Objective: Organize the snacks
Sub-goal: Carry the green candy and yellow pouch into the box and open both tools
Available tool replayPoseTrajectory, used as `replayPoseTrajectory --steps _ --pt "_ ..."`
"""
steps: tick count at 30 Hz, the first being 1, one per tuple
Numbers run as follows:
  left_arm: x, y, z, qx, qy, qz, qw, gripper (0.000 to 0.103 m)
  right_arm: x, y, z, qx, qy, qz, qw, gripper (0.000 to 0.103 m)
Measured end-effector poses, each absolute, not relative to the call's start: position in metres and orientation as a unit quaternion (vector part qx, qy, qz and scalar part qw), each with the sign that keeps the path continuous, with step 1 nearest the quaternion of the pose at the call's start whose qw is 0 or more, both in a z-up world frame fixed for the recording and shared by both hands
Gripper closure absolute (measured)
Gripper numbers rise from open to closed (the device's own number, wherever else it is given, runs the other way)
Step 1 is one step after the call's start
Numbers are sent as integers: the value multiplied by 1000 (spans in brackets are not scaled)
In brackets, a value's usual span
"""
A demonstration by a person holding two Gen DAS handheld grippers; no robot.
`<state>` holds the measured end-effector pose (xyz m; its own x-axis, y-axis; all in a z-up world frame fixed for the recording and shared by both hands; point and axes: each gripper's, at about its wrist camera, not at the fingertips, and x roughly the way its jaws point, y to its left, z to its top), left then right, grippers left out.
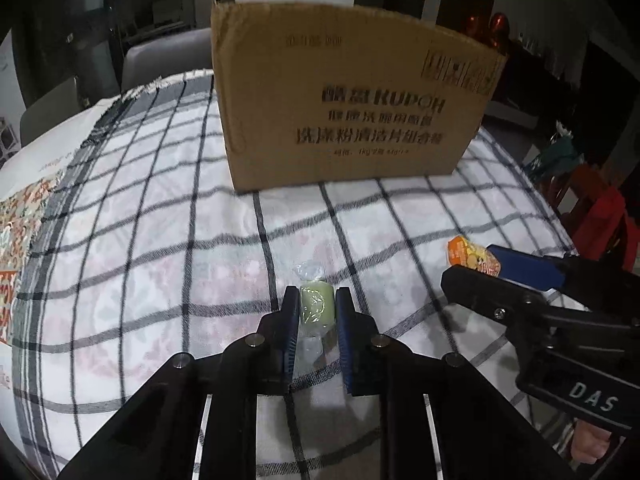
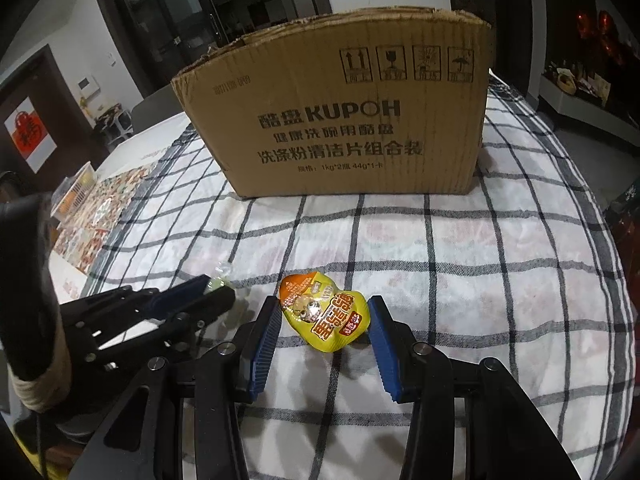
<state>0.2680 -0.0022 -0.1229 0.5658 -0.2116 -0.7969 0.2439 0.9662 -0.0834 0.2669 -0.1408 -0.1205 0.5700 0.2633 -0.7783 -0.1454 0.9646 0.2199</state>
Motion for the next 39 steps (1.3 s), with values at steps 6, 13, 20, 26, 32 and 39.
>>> replayPoseTrajectory --steps 6,13,20,26,32,39 --pt "262 0 -90 10 421 -134 897 84 262 -145 -96 66 426 118 895 58" --pt "261 0 -53 0 386 -146 911 84 258 -151 -62 67 392 117 910 58" --pt "267 1 -21 6 355 -148 923 84 263 -159 -32 62 362 108 924 58" --pt "278 0 1 9 335 -148 931 84 275 -162 -8 47 336 103 935 58" --pt "299 -4 20 18 320 -147 936 84 293 -163 11 35 316 97 943 58" --pt "334 -11 37 24 312 -148 938 84 326 -171 23 38 314 94 944 58"
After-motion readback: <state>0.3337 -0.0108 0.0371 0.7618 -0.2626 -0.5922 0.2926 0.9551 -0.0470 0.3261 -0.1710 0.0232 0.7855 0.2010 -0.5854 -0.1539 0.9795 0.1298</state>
